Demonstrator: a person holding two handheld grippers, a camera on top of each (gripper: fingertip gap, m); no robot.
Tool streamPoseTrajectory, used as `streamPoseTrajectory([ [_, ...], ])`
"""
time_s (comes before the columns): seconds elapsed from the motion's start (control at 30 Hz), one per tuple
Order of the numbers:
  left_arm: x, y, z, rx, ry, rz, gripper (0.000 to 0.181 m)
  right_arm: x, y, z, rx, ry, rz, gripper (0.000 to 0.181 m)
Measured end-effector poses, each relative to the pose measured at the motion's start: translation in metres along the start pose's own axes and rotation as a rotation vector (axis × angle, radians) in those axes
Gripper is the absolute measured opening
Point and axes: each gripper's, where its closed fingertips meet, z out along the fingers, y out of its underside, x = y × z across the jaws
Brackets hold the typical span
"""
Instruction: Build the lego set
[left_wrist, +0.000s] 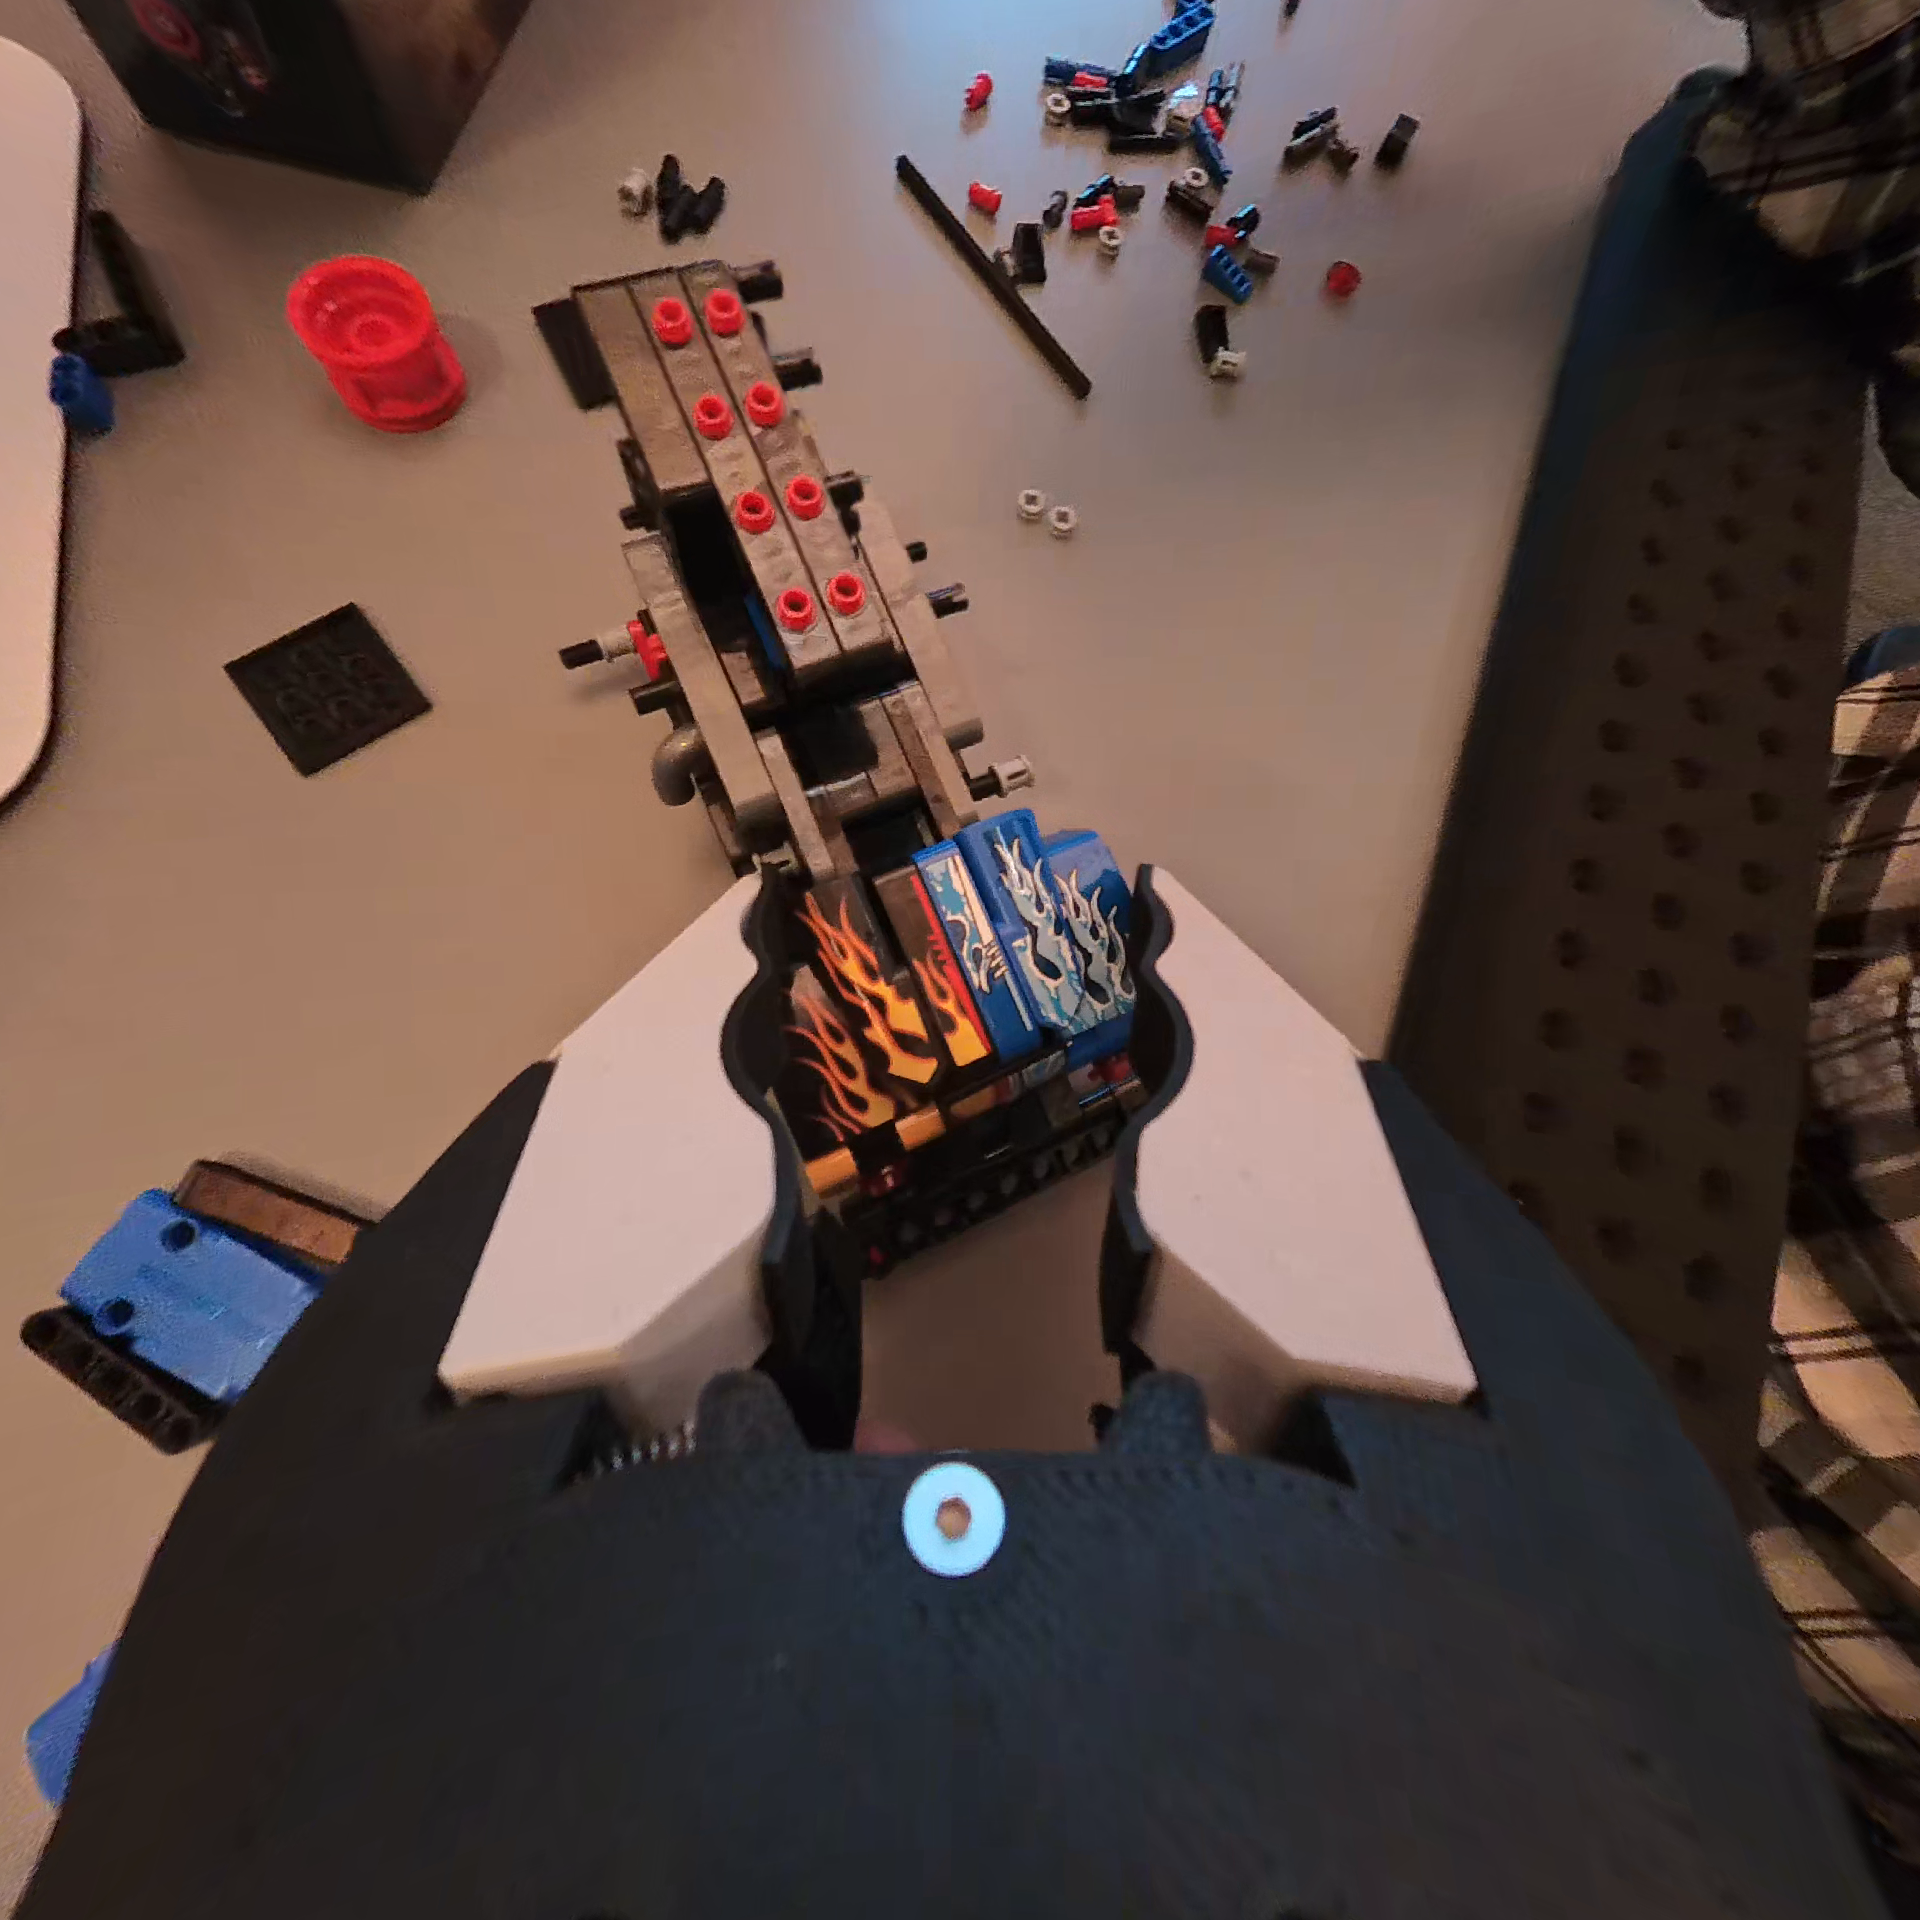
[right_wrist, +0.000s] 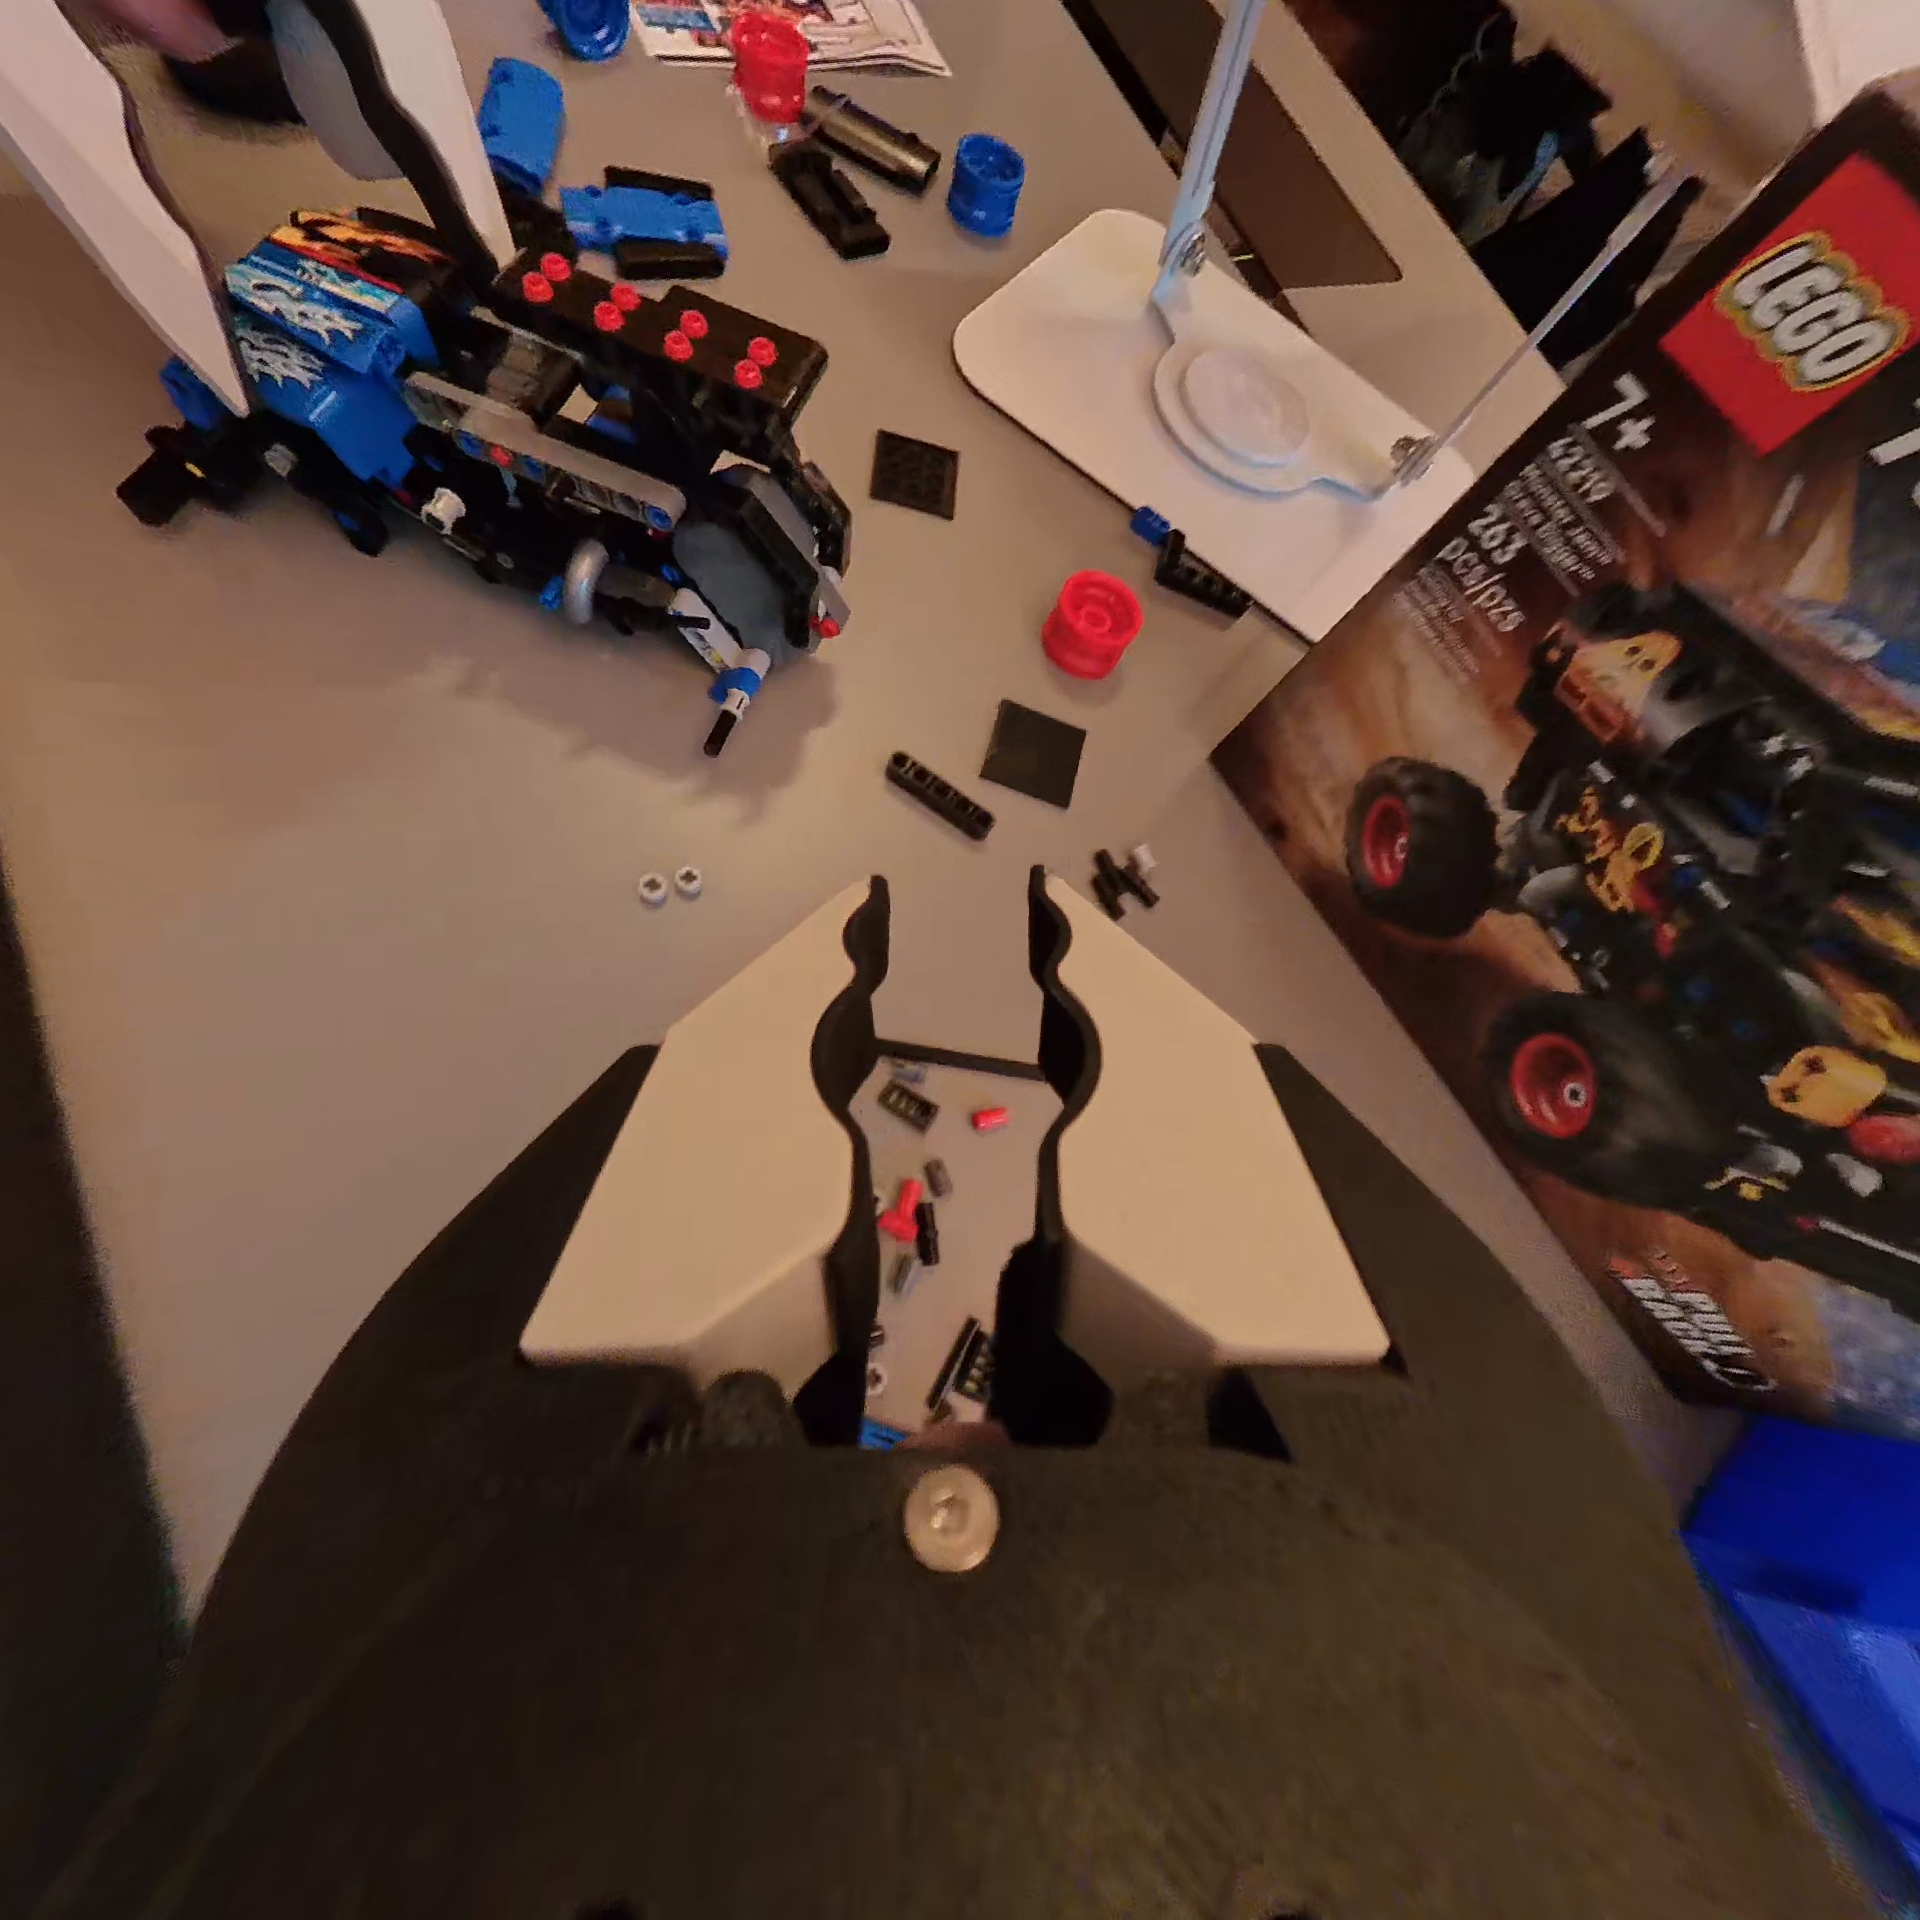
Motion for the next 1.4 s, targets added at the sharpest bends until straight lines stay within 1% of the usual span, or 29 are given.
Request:
streamPoseTrajectory([
  [0.1, 0.003, 0.003, -0.002, 0.012, -0.014, 0.013, 0.065, -0.010, 0.008, 0.004, -0.016, -0.022, -0.010, 0.025],
  [0.17, 0.001, 0.006, -0.006, 0.014, -0.053, 0.019, 0.074, -0.013, 0.010, 0.007, -0.024, -0.023, -0.023, 0.025],
  [0.2, 0.000, 0.007, -0.009, 0.027, -0.066, 0.022, 0.075, -0.013, 0.011, 0.009, -0.024, -0.017, -0.031, 0.025],
  [0.43, -0.001, 0.012, -0.034, 0.113, -0.153, 0.030, 0.072, -0.009, 0.021, 0.018, -0.039, 0.005, -0.041, 0.026],
  [0.63, -0.010, 0.030, -0.059, 0.138, -0.245, -0.013, 0.068, -0.004, 0.030, 0.021, -0.053, 0.021, -0.033, 0.027],
  [0.73, -0.026, 0.040, -0.075, 0.137, -0.333, -0.040, 0.063, -0.001, 0.033, 0.023, -0.063, 0.033, -0.040, 0.027],
  [0.8, -0.042, 0.048, -0.086, 0.119, -0.409, -0.059, 0.058, 0.000, 0.035, 0.025, -0.070, 0.039, -0.045, 0.027],
  [0.9, -0.069, 0.066, -0.101, 0.027, -0.527, -0.076, 0.053, 0.002, 0.038, 0.026, -0.080, 0.047, -0.050, 0.027],
  [0.97, -0.083, 0.077, -0.107, -0.031, -0.579, -0.077, 0.049, 0.003, 0.039, 0.026, -0.086, 0.055, -0.056, 0.027],
  [1.1, -0.093, 0.089, -0.105, -0.079, -0.587, -0.066, 0.039, 0.004, 0.041, 0.027, -0.089, 0.061, -0.060, 0.026],
  [1.2, -0.095, 0.097, -0.095, -0.142, -0.579, -0.023, 0.037, 0.005, 0.044, 0.029, -0.094, 0.061, -0.061, 0.026],
  [1.3, -0.095, 0.096, -0.086, -0.153, -0.561, -0.009, 0.035, 0.007, 0.046, 0.029, -0.099, 0.065, -0.058, 0.026],
  [1.4, -0.093, 0.088, -0.082, -0.121, -0.551, 0.004, 0.036, 0.010, 0.047, 0.029, -0.099, 0.074, -0.055, 0.026],
])
